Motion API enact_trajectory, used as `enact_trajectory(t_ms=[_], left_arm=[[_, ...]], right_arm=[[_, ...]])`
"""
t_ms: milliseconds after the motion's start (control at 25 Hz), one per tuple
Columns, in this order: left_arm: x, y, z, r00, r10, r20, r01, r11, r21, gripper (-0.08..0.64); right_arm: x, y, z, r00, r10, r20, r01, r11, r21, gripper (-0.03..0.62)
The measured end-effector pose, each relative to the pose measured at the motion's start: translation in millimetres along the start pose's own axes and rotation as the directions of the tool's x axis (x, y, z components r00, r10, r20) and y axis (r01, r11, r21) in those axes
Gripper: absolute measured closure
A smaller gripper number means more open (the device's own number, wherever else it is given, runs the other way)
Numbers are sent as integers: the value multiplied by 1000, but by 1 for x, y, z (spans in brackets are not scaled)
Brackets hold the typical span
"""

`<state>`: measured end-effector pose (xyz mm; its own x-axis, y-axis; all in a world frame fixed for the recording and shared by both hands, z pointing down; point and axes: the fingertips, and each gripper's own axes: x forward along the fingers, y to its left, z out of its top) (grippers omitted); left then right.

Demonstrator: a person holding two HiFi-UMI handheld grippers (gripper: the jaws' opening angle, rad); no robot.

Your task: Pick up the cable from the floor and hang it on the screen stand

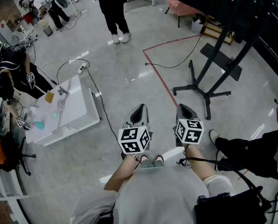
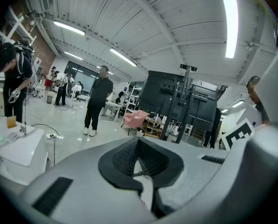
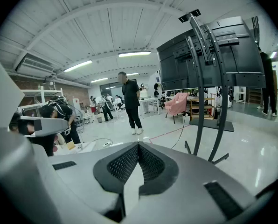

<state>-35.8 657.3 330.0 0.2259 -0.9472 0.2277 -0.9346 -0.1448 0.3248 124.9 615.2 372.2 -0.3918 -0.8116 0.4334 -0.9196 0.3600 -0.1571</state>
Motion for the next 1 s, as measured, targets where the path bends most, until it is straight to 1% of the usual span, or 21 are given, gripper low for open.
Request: enact_trajectory(t_ms=[320,600,680,880,1000], left_arm=[[1,3,-5,1000,-5,-13,5,1000,-13,557],[1,16,-8,1000,-3,-29,3,1000,-9,557],[3,20,-7,999,-11,-33,11,1000,-1,557],[11,28,1,999,-37,-35,39,998,47,557],[19,36,3,998,-41,-45,43,998,46,557]], right_arm=[[4,2,-3,1000,-9,-15,9,1000,-5,575],[12,13,-7,1000,-4,-17,4,1000,4,574],[16,17,-6,1000,-8,-14,8,1000,-4,574],[25,21,0,999,-33,3,33,999,-5,574],[32,23,0,999,-44,4,44,999,15,574]])
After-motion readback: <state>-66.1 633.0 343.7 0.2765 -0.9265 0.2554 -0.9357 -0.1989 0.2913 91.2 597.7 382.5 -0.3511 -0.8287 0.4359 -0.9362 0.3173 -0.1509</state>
